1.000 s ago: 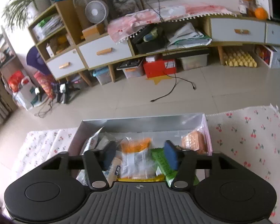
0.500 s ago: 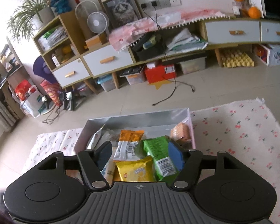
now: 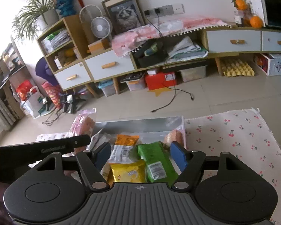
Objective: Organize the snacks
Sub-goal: 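Open both tools to drop the orange pack and pink bar into the box, then lift both open tools away from the pink box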
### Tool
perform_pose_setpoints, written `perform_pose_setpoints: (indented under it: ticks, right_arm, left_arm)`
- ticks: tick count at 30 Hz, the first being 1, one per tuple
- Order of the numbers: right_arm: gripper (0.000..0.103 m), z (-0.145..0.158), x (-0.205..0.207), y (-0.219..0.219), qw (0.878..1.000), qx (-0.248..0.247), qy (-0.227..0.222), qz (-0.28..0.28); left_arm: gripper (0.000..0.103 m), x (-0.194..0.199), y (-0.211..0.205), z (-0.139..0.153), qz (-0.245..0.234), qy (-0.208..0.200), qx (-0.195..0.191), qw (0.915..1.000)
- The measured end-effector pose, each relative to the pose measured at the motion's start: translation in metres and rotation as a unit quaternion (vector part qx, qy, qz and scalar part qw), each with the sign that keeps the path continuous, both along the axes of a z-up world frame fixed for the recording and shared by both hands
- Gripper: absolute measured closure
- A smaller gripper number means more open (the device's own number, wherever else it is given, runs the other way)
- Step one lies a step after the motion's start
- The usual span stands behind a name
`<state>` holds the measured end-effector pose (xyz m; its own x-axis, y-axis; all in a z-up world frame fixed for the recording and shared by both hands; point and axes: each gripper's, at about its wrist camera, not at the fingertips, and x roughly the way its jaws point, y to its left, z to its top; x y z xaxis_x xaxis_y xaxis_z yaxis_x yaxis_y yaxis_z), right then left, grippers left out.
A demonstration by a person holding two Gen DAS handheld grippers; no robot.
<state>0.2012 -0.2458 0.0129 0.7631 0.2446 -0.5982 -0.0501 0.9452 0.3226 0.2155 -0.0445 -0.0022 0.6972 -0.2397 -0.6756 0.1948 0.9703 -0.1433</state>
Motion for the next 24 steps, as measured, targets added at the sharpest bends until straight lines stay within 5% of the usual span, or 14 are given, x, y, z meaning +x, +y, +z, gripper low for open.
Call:
perform_pose_setpoints:
  ticks: [5, 24]
  right_arm:
    - [0.031, -0.005, -0.002, -0.008, 1.0, -0.004, 0.007, -0.01]
    - [0.025, 0.017, -0.021, -0.017, 0.999, 0.018, 0.004, -0.026]
  left_arm:
    - [0.039, -0.001, -0.003, 0.001, 0.011, -0.013, 0.021, 0.9996]
    - [0.022, -0.029, 0.006, 0.028, 0.004, -0.011, 0.042, 0.9991]
